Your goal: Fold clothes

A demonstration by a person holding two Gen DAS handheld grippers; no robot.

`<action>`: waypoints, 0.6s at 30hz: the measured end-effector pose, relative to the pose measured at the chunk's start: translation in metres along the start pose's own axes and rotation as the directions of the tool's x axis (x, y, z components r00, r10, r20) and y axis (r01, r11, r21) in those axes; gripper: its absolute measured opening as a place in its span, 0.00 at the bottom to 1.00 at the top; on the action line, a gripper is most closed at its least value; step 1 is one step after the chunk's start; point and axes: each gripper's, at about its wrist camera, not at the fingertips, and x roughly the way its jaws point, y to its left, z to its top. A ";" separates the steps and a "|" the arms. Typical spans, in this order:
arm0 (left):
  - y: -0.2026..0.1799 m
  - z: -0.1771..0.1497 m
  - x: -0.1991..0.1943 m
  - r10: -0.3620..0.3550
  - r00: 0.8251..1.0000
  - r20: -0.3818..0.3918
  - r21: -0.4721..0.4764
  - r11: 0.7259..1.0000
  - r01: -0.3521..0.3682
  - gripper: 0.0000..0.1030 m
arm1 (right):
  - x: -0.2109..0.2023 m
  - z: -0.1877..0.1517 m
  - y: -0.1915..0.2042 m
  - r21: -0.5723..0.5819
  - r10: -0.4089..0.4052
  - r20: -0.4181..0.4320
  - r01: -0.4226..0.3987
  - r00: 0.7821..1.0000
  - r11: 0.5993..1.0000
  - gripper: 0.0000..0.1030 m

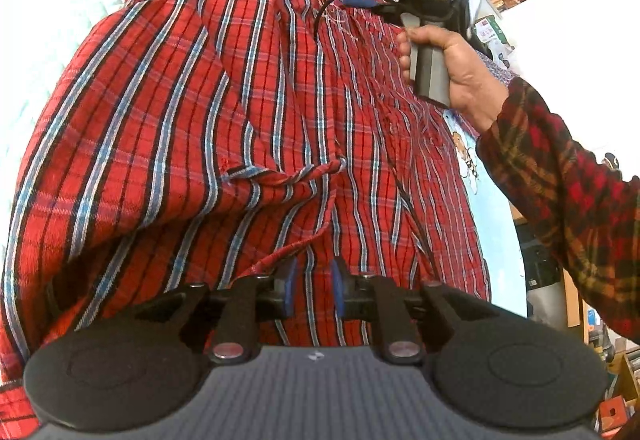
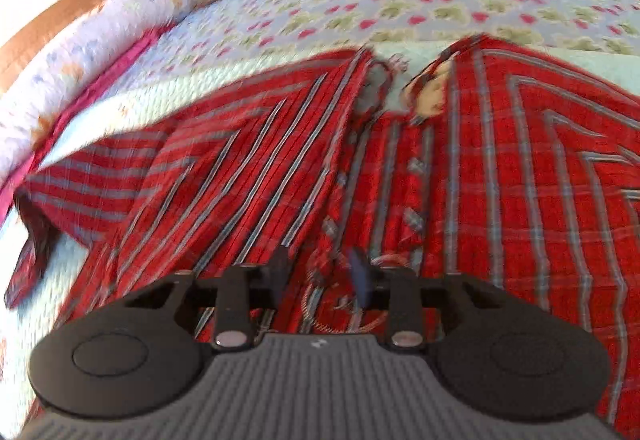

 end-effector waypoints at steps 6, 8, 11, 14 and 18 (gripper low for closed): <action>0.001 -0.003 0.000 0.006 1.000 0.003 -0.008 1.000 -0.006 0.18 | 0.014 0.014 -0.020 0.025 -0.148 0.059 0.147 0.987 0.989 0.47; 0.000 -0.004 -0.002 0.009 1.000 0.005 -0.009 1.000 -0.009 0.18 | 0.025 0.014 -0.022 0.016 -0.173 0.031 0.172 0.984 0.985 0.45; -0.002 -0.004 -0.008 0.010 1.000 0.014 -0.005 1.000 -0.010 0.18 | 0.031 0.012 -0.016 -0.013 -0.156 0.040 0.157 0.987 0.988 0.36; -0.002 -0.003 -0.015 0.007 0.999 0.033 -0.011 1.000 -0.007 0.18 | 0.033 0.011 -0.006 -0.077 -0.159 0.045 0.162 0.986 0.984 0.31; 0.001 -0.002 -0.026 0.010 0.997 0.071 -0.039 0.999 -0.007 0.21 | 0.034 0.007 -0.001 -0.106 -0.128 0.011 0.128 0.992 0.986 0.12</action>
